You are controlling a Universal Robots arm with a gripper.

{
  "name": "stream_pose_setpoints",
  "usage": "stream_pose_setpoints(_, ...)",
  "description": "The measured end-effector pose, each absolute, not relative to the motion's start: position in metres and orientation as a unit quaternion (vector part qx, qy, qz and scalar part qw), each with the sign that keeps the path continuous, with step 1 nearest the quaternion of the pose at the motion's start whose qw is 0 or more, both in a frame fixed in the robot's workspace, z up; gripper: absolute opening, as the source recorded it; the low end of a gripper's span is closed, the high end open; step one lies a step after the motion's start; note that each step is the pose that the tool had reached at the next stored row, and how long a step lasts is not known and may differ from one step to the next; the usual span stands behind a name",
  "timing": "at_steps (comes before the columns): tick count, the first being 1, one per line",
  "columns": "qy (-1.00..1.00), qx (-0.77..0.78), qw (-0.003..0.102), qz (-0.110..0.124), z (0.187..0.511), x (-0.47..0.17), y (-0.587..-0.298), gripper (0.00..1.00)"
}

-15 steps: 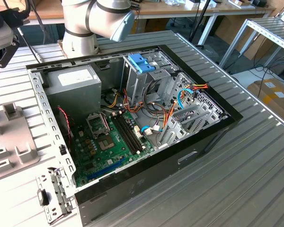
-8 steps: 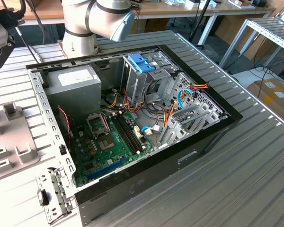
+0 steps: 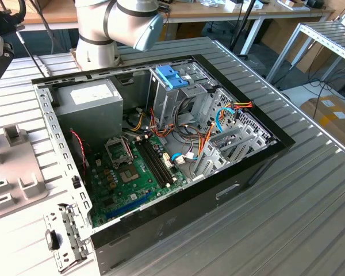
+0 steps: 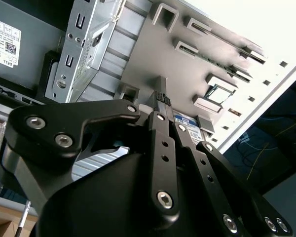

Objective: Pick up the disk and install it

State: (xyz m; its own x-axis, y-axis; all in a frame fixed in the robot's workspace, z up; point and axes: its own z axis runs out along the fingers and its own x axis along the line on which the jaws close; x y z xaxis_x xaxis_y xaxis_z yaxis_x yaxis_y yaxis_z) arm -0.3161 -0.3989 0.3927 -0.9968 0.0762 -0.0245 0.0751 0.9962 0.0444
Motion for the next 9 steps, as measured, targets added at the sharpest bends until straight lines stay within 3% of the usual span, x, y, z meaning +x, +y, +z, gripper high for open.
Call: stream_pose_setpoints(9, 0.999, 0.038, 0.013, 0.022, 0.3926, -0.3228, -0.399, 0.11)
